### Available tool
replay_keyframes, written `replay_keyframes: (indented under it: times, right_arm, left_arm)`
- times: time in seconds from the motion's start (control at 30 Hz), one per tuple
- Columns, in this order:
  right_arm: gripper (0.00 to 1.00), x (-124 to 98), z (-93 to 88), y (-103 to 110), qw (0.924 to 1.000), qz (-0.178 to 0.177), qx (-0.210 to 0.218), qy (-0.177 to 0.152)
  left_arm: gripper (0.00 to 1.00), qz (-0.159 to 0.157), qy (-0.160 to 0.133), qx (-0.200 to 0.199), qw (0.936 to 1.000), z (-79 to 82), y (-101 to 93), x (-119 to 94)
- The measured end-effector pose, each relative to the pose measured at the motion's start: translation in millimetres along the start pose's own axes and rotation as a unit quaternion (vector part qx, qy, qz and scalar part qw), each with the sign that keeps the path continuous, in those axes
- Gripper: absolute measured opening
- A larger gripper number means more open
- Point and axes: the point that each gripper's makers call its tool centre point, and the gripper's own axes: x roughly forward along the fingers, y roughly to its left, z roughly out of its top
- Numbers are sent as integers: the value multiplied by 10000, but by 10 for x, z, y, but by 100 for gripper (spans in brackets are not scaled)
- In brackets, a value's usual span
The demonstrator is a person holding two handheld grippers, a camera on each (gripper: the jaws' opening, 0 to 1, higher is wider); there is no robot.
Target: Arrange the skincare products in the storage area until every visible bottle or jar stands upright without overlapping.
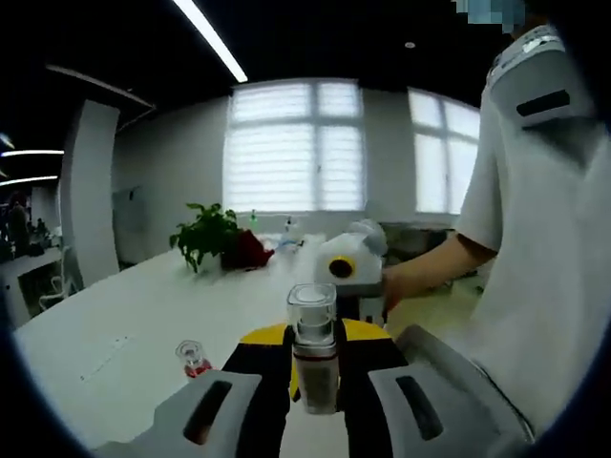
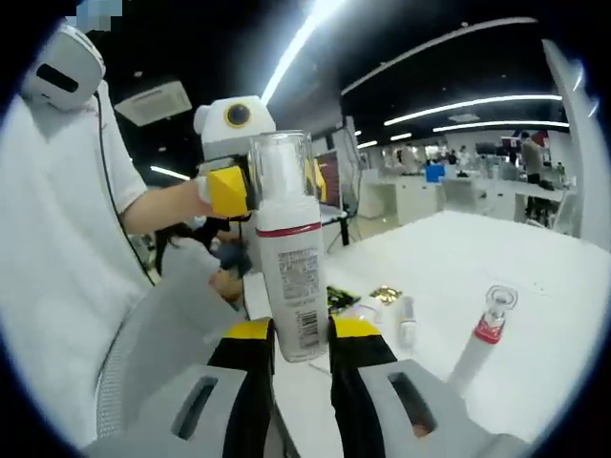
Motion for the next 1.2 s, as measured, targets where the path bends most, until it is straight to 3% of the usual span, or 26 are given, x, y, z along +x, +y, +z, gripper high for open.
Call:
replay_keyframes:
  times: [0.3,0.37,0.47,0.77,0.97,1.2]
  right_arm:
    - [22,-93,121,-20,9999,-10,-80,-131]
    - [20,-103,123,13,9995,105,-311,-18]
    - [20,-123,77,-23,9996,103,-269,28]
    - [19,-68,-364,-241,9991,-66,-207,377]
    - [19,1,-772,-489,9960,-84,-322,835]
    - [20,76,-1159,-772,9935,-154,-295,1088]
  left_arm:
    - [16,-192,99,-23,9998,-103,-62,27]
    - [16,-214,58,-54,9997,-111,-62,36]
    - [16,-267,21,-96,9996,-137,-46,68]
    - [16,-280,428,-84,9987,-528,14,257]
    - [16,-200,797,-142,9965,-898,113,428]
    - [16,-83,1074,-316,9937,-1314,318,622]
